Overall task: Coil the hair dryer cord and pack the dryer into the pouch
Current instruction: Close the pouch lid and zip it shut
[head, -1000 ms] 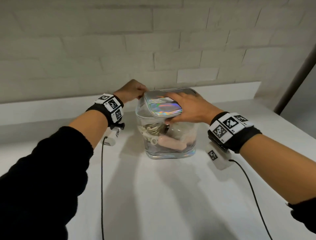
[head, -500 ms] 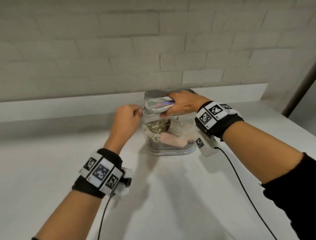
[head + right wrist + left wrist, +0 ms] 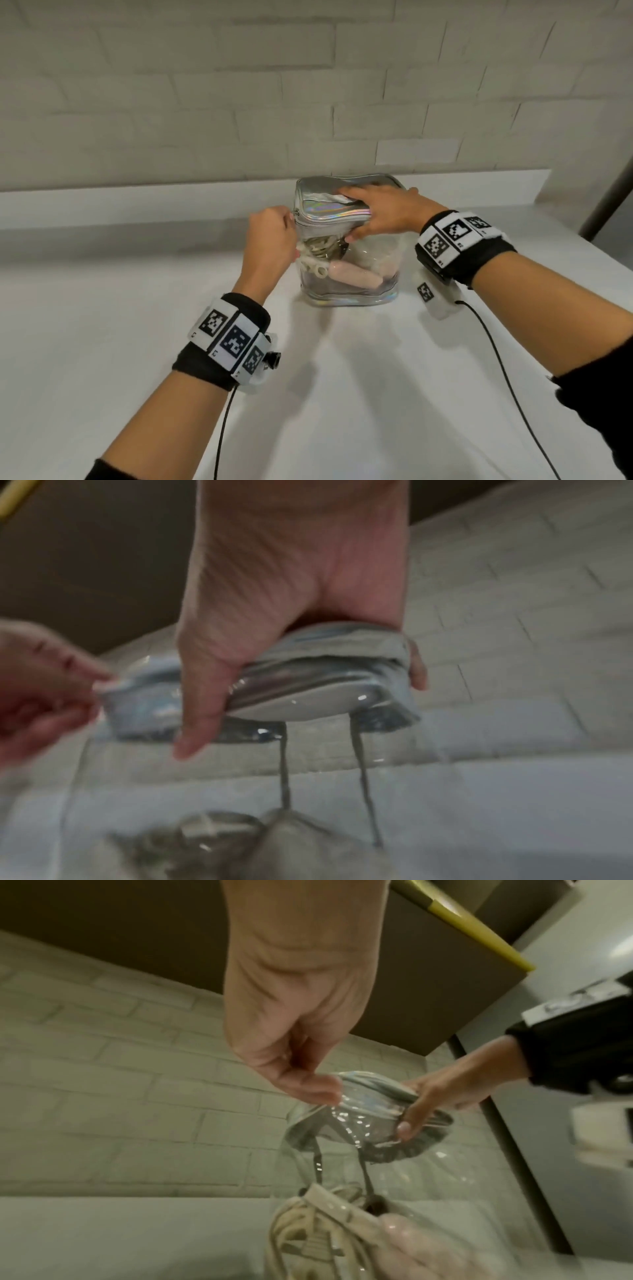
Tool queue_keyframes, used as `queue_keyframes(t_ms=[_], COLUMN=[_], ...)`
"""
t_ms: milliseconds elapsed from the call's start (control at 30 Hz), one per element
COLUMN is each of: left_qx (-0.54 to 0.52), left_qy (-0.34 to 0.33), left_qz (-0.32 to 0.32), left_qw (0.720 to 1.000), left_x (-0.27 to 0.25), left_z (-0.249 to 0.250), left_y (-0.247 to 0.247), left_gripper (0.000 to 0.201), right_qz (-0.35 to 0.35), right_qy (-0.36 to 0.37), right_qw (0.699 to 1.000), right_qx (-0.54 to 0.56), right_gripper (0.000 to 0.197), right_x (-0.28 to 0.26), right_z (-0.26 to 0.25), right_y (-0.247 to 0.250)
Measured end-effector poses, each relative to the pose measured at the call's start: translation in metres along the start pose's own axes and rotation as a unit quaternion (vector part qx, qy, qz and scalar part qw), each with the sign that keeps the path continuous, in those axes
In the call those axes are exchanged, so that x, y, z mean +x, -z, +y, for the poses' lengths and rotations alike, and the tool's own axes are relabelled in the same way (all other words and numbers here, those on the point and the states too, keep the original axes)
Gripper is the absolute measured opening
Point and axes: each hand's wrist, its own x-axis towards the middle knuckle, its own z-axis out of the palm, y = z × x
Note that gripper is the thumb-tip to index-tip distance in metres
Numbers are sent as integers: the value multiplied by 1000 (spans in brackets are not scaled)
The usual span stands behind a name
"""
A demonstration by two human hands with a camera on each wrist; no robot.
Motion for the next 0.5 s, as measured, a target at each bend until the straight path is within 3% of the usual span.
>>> queue_keyframes(t_ms=[100,333,500], left_qx=[57,32,20], left_qy=[-32,-40,26], left_qz=[15,41,38], left_qw=[998,998,999], left_x=[-15,-23,-6], left_z=[3,10,9], left_y=[-2,-13,-9], left_gripper=[27,30,32], right_qz=[-2,-23,-34], right_qy=[-13,-39,-61], right_qw=[1000,998,998], right_qx=[28,37,6], right_gripper=[85,74,105], right_x=[3,5,11], right_z=[-3,-1,-13], right_y=[1,4,-1])
